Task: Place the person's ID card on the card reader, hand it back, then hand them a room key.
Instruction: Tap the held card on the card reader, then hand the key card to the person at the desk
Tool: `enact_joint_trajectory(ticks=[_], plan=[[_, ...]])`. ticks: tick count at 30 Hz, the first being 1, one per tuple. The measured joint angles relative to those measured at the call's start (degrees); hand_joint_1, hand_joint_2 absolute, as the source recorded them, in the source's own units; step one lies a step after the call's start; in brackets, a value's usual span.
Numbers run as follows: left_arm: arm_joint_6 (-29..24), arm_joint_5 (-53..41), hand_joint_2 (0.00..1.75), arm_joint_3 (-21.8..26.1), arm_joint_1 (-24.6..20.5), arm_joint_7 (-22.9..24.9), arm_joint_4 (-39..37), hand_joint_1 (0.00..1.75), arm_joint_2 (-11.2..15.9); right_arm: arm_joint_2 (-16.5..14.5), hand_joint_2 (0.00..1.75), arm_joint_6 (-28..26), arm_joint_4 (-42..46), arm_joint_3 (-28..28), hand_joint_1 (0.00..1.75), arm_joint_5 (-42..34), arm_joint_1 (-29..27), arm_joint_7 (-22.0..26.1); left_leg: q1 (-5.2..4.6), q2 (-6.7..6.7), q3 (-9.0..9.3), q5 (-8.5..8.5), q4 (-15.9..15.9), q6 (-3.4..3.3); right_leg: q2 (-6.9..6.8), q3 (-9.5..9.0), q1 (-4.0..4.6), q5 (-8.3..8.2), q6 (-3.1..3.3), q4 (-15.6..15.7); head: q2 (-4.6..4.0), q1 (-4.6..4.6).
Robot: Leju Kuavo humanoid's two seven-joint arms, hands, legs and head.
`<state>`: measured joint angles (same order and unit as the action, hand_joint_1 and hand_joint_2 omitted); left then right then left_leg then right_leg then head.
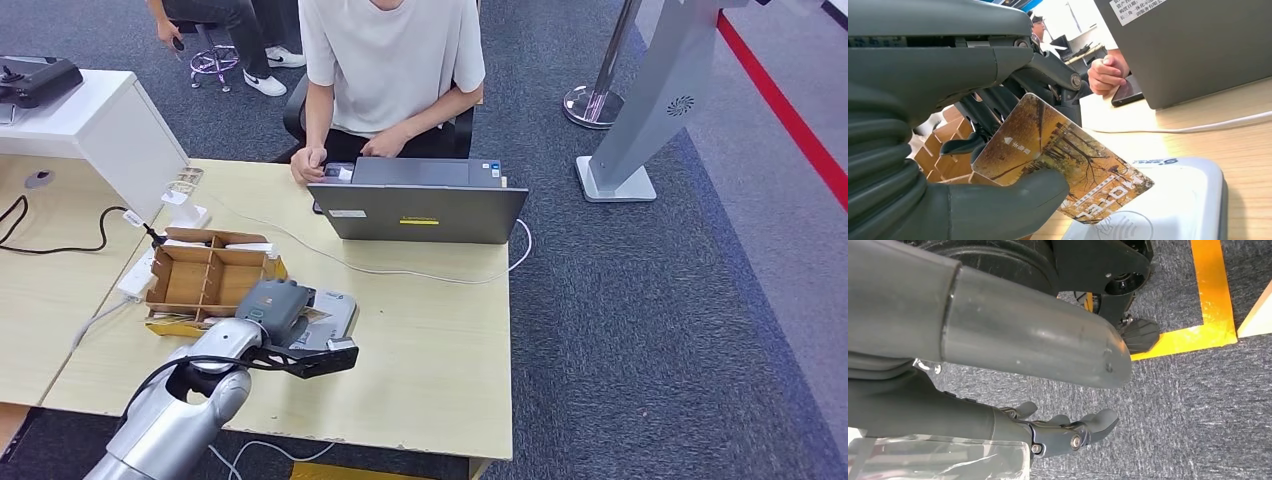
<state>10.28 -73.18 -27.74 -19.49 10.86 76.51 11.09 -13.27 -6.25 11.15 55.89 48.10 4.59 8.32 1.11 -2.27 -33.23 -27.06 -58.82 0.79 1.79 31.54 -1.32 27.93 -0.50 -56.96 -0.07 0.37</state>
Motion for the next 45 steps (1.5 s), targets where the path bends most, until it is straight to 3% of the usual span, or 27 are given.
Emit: enact_joint_trajectory(ticks=[7, 12, 15, 18, 20, 22, 26, 34, 38, 45], plan=[[-0.31, 0.51, 1.75, -0.33, -0.99, -0.18, -1.19, 1.75, -0.01, 0.00, 0.00, 0.02, 0.00, 0.00, 0.00, 0.35, 0.00, -0.31, 0.00, 0.00, 0.01, 0.01, 0.00, 0.01, -0.01, -0.02, 0.00, 0.00, 0.00, -0.01, 0.00, 0.00], [-7.96, -0.42, 1.75, -0.34, -1.53, -1.48, 0.06, 1.75, -0.07, -0.03, 0.00, -0.02, 0.00, 0.00, 0.00, 0.23, -0.03, 0.50, 0.00, -0.03, 0.00, 0.03, 0.00, 0.02, -0.02, -0.01, 0.00, -0.01, 0.00, -0.01, 0.00, -0.01], [-9.31, -1.51, 1.75, -0.34, -2.17, -1.44, 2.22, 1.75, -0.10, -0.10, 0.00, -0.20, 0.00, 0.00, 0.00, 0.17, -0.03, 0.73, 0.00, -0.04, -0.01, 0.03, 0.00, 0.02, -0.02, -0.02, 0.00, -0.01, 0.00, -0.01, 0.00, -0.01], [-17.80, -9.05, 1.75, -0.36, -2.37, 0.11, 5.15, 1.75, 0.25, -0.32, 0.00, -0.94, 0.00, -0.01, 0.00, 0.50, -0.13, 0.97, 0.01, -0.03, -0.04, 0.03, 0.00, 0.03, -0.02, 0.00, 0.00, -0.01, 0.00, -0.02, 0.00, -0.01], [-24.95, -14.19, 1.75, -0.61, -3.32, 3.13, 7.85, 1.75, 1.77, -0.50, 0.00, -1.37, -0.01, -0.20, 0.00, 1.62, -0.24, 1.08, 0.03, -0.05, -0.05, 0.03, 0.00, 0.03, -0.04, 0.02, 0.02, -0.01, 0.00, -0.03, 0.00, -0.03], [-28.24, -16.07, 1.75, -0.95, -5.85, 5.86, 9.86, 1.75, 4.56, -0.57, 0.00, -1.61, -0.02, -0.72, 0.00, 3.42, -0.32, 1.04, 0.06, -0.05, -0.04, 0.04, 0.00, 0.05, -0.04, 0.03, 0.04, -0.01, 0.01, -0.05, 0.00, -0.01], [-29.57, -16.61, 1.75, -0.85, -11.40, 5.53, 9.80, 1.75, 9.34, -0.59, 0.00, -1.97, -0.07, -2.37, 0.00, 6.13, -0.37, 0.70, 0.07, -0.09, -0.04, 0.11, 0.02, 0.11, -0.09, 0.03, 0.05, -0.03, 0.04, -0.09, 0.00, 0.07], [-31.15, -16.62, 1.75, -0.65, -17.81, 8.42, 1.11, 1.75, 14.13, -0.59, 0.00, -1.95, -0.12, -4.19, 0.00, 7.31, -0.44, 0.71, 0.07, -0.04, -0.04, 0.16, 0.02, 0.15, -0.03, 0.07, 0.05, -0.10, 0.13, -0.11, 0.00, 0.05], [-31.31, -16.63, 1.75, -0.65, -17.96, 8.77, -0.54, 0.00, 14.55, -0.59, 0.00, -1.97, -0.13, -4.54, 0.00, 7.33, -0.44, 0.71, 0.07, -0.05, -0.06, 0.16, 0.02, 0.15, -0.03, 0.07, 0.05, -0.10, 0.13, -0.10, 0.00, 0.05], [-31.26, -16.63, 1.75, -0.65, -17.96, 8.66, -0.77, 0.00, 14.63, -0.59, 0.00, -1.97, -0.13, -4.58, 0.00, 7.33, -0.45, 0.70, 0.06, -0.05, -0.06, 0.16, 0.02, 0.15, -0.03, 0.07, 0.05, -0.10, 0.13, -0.10, 0.00, 0.05]])
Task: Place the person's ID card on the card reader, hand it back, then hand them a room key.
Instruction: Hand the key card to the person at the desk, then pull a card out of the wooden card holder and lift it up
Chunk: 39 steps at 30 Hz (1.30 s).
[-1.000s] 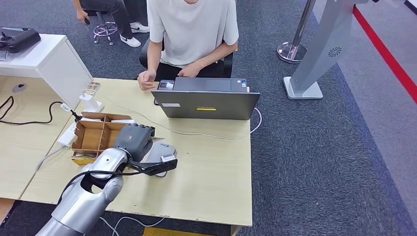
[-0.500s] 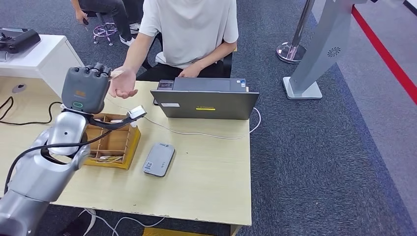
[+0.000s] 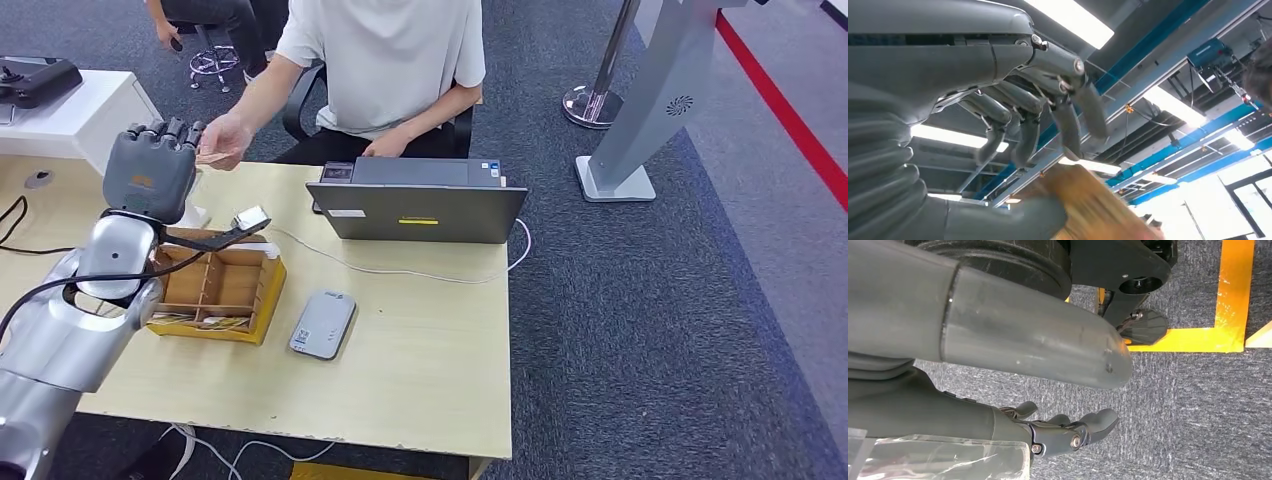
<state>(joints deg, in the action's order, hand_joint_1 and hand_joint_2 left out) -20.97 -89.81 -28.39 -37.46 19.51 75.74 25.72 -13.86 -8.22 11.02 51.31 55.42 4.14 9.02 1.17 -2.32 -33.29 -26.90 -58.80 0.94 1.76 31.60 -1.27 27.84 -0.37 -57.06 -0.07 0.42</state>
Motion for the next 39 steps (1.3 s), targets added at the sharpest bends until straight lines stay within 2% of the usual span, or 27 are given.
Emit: enact_joint_trajectory(ticks=[8, 13, 16, 18, 20, 22, 24, 26, 31, 39], plan=[[-0.43, 0.05, 1.75, 4.04, 2.15, -7.44, -1.60, 0.00, -1.84, -0.02, 0.00, -0.20, -0.02, -0.05, 0.00, -0.20, -0.03, -0.12, 0.00, 0.00, -0.01, 0.00, 0.00, 0.00, -0.01, 0.00, 0.00, 0.00, 0.00, 0.01, 0.00, 0.01], [-1.04, 0.16, 1.75, 7.55, 6.30, -11.52, 2.78, 0.00, -5.00, -0.05, 0.00, -0.42, -0.02, -0.05, 0.00, -0.55, -0.10, -0.21, -0.01, 0.00, -0.02, -0.01, 0.00, -0.01, 0.00, 0.01, -0.01, 0.00, 0.00, 0.03, 0.00, 0.00], [-0.85, 0.10, 1.75, 8.70, 7.79, -11.89, 4.87, 0.00, -6.16, -0.07, 0.00, -0.48, -0.02, -0.04, 0.00, -0.71, -0.15, -0.21, -0.02, 0.00, -0.03, -0.01, 0.00, -0.01, -0.02, 0.02, -0.01, 0.00, 0.00, 0.04, 0.00, 0.01], [-1.29, 2.22, 1.75, 9.22, 9.23, -14.34, 6.46, 0.00, -6.89, -0.18, 0.00, -1.29, -0.01, 0.34, 0.00, -2.29, -0.14, -0.14, -0.03, 0.01, -0.01, -0.02, 0.01, -0.01, -0.01, -0.01, -0.02, 0.00, 0.00, 0.03, 0.00, 0.01], [-3.03, 5.65, 1.75, 9.19, 14.90, -20.26, 11.78, 0.00, -8.37, -0.66, 0.00, -3.02, 0.08, 1.91, 0.00, -5.52, -0.21, 0.14, -0.12, 0.17, 0.15, -0.12, 0.05, -0.04, 0.18, -0.08, -0.08, 0.05, -0.03, 0.04, 0.00, 0.11], [-5.15, 4.80, 1.75, 7.61, 23.57, -22.77, 19.20, 0.00, -10.03, -1.17, 0.00, -4.13, 0.20, 3.76, 0.00, -7.41, -0.47, 0.50, -0.16, 0.35, 0.25, -0.27, 0.06, -0.07, 0.39, -0.09, -0.13, 0.15, -0.10, 0.07, 0.00, 0.21], [-6.08, 2.37, 1.75, 5.06, 29.93, -19.73, 24.36, 0.00, -10.74, -1.45, 0.00, -4.31, 0.28, 4.87, 0.00, -7.61, -0.69, 0.69, -0.13, 0.38, 0.10, -0.32, 0.02, -0.09, 0.42, 0.04, -0.12, 0.19, -0.14, 0.08, 0.00, 0.01], [-6.03, 2.63, 1.75, 3.53, 32.75, -17.09, 27.55, 0.00, -10.74, -1.68, 0.00, -4.37, 0.32, 5.66, 0.00, -7.64, -0.75, 0.76, -0.13, 0.26, -0.04, -0.33, 0.02, -0.10, 0.26, 0.13, -0.12, 0.20, -0.14, 0.09, 0.00, -0.14], [-5.76, 4.39, 1.75, 2.46, 34.50, -16.66, 31.39, 0.00, -10.48, -1.81, 0.00, -4.40, 0.52, 6.76, 0.00, -7.64, -0.74, 0.78, -0.08, 0.07, -0.07, -0.25, 0.03, -0.09, 0.01, 0.07, -0.08, 0.19, -0.13, 0.07, 0.00, -0.09], [-5.56, 4.79, 1.75, 1.84, 35.06, -16.95, 33.31, 0.00, -10.16, -1.87, 0.00, -4.44, 0.61, 7.32, 0.00, -7.63, -0.74, 0.78, -0.07, 0.07, -0.05, -0.14, 0.03, -0.09, 0.01, 0.04, -0.06, 0.12, -0.12, 0.06, 0.00, -0.09]])
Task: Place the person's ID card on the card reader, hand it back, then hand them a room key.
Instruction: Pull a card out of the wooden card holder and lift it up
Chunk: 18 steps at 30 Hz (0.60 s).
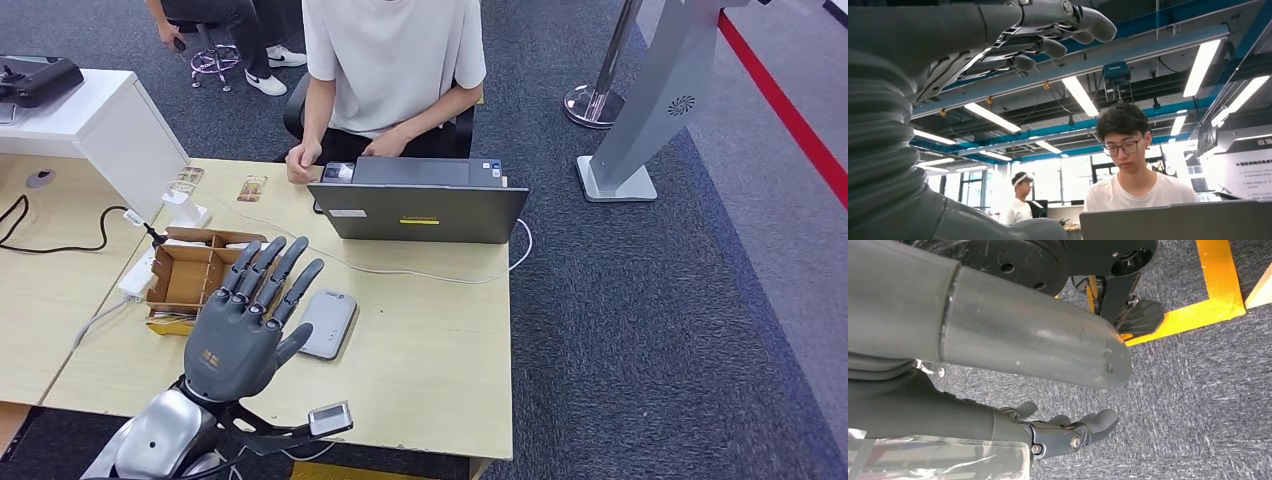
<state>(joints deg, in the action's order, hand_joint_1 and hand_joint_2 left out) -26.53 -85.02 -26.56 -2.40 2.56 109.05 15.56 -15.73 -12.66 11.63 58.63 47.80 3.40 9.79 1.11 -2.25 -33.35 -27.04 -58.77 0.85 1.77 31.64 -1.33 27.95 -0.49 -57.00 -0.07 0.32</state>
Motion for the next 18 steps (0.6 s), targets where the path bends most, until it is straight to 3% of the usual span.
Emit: enact_joint_trajectory(ticks=[4, 8, 12, 18], plan=[[1.73, 0.83, 1.75, -0.03, 0.66, -0.03, 0.13, 0.00, 0.00, -0.04, 0.00, 0.20, 0.00, 0.03, 0.00, 0.13, -0.01, 0.05, 0.00, 0.00, 0.00, 0.00, 0.00, 0.00, 0.00, -0.01, 0.00, 0.00, 0.00, 0.00, 0.00, -0.01], [11.00, 5.93, 1.75, 1.28, 1.61, 1.49, -0.75, 0.00, 0.59, -0.03, 0.00, 1.26, 0.00, 0.03, 0.00, 0.92, -0.01, 0.11, 0.00, 0.00, 0.00, 0.00, 0.00, 0.00, 0.00, 0.00, 0.00, 0.00, 0.00, 0.00, 0.00, -0.01], [19.30, 10.14, 1.75, 5.79, 1.66, 3.16, -5.15, 0.00, 2.50, 0.01, 0.00, 1.73, 0.02, -0.05, 0.00, 2.68, -0.02, -0.71, 0.04, 0.02, 0.02, 0.02, 0.02, 0.03, 0.02, 0.00, 0.03, -0.01, 0.01, -0.02, 0.00, 0.01], [22.09, 11.50, 1.75, 14.09, 1.36, 6.77, -13.50, 0.00, 3.73, 0.19, 0.00, 2.57, 0.00, -1.42, 0.00, 6.34, 0.09, -2.15, 0.07, 0.00, 0.02, 0.05, 0.02, 0.06, 0.01, 0.01, 0.05, -0.01, 0.02, -0.03, 0.00, -0.01]])
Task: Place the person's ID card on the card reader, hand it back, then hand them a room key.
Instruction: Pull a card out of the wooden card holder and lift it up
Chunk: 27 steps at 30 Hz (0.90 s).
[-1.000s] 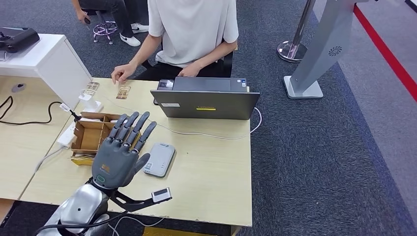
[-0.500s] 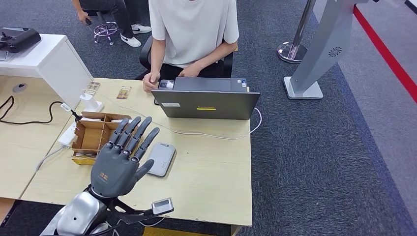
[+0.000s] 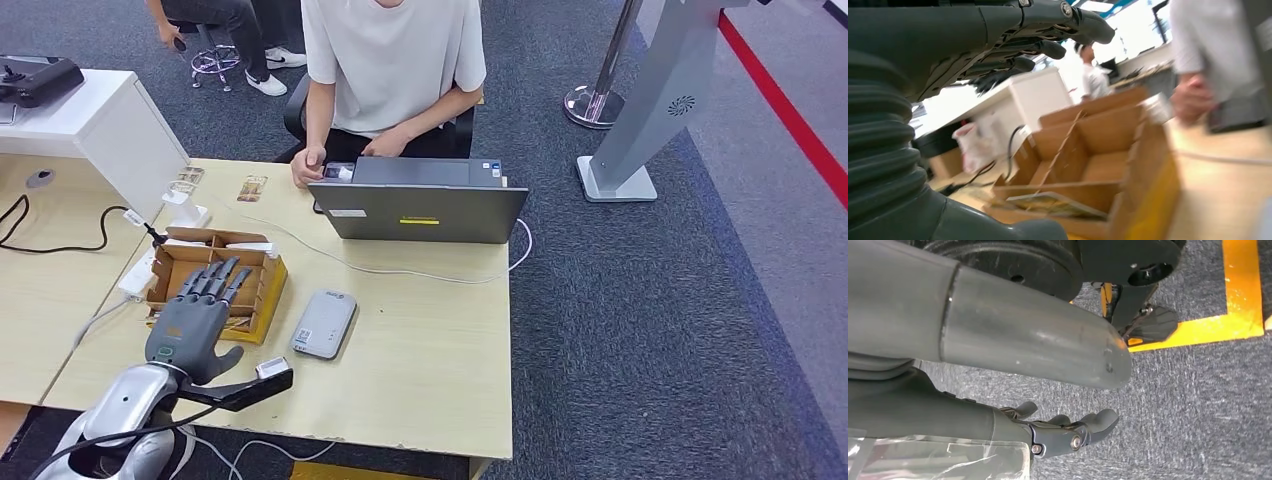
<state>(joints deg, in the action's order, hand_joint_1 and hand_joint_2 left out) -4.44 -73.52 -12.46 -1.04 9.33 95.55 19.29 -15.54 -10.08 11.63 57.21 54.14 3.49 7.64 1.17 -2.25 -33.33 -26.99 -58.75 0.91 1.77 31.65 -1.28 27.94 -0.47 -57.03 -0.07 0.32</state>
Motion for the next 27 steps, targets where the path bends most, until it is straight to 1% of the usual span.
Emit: enact_joint_trajectory(ticks=[3, 6, 10, 19, 27], plan=[[-0.14, 0.12, 1.75, 3.40, -0.89, -0.64, -4.25, 0.00, -0.05, 0.04, 0.00, -0.03, 0.00, -0.54, 0.00, 0.46, 0.08, -0.40, -0.01, 0.00, -0.01, 0.00, 0.00, 0.00, 0.00, -0.01, -0.01, -0.01, 0.01, 0.00, 0.00, 0.02], [-0.21, -0.16, 1.75, 5.08, -1.15, -1.06, -6.46, 0.00, -0.20, 0.05, 0.00, -0.15, 0.00, -0.79, 0.00, 0.50, 0.10, -0.63, -0.01, 0.00, -0.02, 0.00, 0.00, -0.01, 0.00, -0.01, -0.01, -0.01, 0.01, 0.01, 0.00, 0.01], [-0.42, -0.54, 1.75, 6.29, -1.14, -0.91, -7.70, 0.00, -0.53, 0.07, 0.00, -0.12, 0.00, -1.15, 0.00, 0.77, 0.10, -0.64, -0.02, 0.00, -0.03, 0.00, 0.00, -0.01, 0.00, -0.01, -0.01, -0.01, 0.00, 0.02, 0.00, 0.01], [-3.30, -1.41, 1.75, 8.93, -1.00, -0.86, -9.65, 0.00, -1.44, 0.07, 0.00, -0.16, 0.00, -1.53, 0.00, 1.15, 0.09, -0.64, 0.00, -0.01, -0.02, 0.00, 0.00, -0.01, -0.01, -0.01, 0.00, -0.01, 0.01, 0.01, 0.00, 0.02], [-3.75, -1.61, 1.75, 9.98, -0.81, -1.13, -10.24, 0.00, -1.86, 0.07, 0.00, -0.17, 0.00, -1.54, 0.00, 1.17, 0.09, -0.68, -0.01, -0.01, -0.03, 0.00, 0.00, -0.01, -0.01, -0.01, -0.01, -0.01, 0.00, 0.01, 0.00, 0.01]])
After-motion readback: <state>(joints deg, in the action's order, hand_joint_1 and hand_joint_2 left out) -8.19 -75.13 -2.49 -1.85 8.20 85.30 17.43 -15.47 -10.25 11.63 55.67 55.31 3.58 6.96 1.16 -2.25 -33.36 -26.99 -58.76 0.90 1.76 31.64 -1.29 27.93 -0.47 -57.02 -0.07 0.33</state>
